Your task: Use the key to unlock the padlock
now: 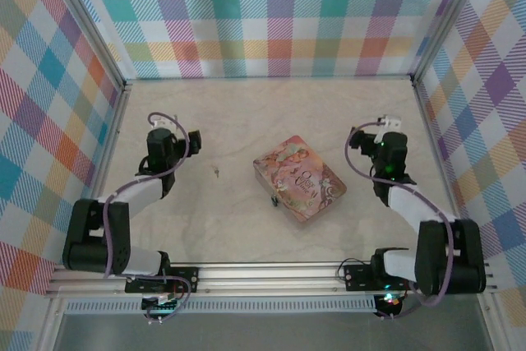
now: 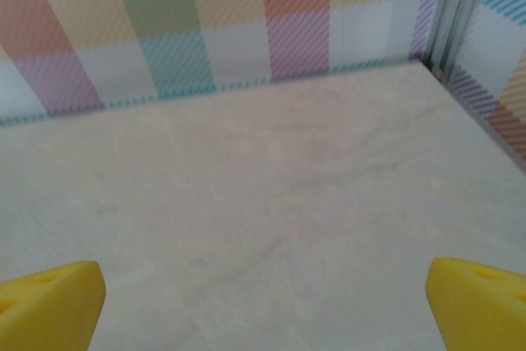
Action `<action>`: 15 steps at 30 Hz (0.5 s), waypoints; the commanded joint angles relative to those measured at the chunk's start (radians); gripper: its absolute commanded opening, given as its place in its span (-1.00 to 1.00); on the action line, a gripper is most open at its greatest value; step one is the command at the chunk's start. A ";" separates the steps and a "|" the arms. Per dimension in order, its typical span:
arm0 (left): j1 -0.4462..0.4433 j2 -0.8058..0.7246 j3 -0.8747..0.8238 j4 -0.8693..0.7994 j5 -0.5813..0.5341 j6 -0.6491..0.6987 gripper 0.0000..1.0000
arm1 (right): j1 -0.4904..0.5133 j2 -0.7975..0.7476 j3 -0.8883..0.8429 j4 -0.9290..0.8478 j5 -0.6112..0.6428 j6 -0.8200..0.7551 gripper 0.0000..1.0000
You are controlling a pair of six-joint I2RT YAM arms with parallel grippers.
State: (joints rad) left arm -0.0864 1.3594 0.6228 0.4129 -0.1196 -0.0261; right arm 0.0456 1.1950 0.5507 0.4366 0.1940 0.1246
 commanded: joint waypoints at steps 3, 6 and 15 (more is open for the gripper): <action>0.025 -0.040 0.192 -0.360 0.053 -0.351 1.00 | 0.001 -0.109 0.153 -0.534 0.043 0.409 1.00; 0.048 0.030 0.300 -0.445 0.297 -0.399 1.00 | -0.015 -0.164 0.163 -0.649 -0.100 0.498 0.99; -0.096 0.231 0.514 -0.642 0.596 -0.351 1.00 | -0.002 -0.356 0.121 -0.993 -0.334 0.638 0.97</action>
State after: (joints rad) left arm -0.1242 1.5448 1.0752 -0.0879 0.3359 -0.3893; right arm 0.0341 0.8742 0.6975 -0.3645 -0.0330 0.6647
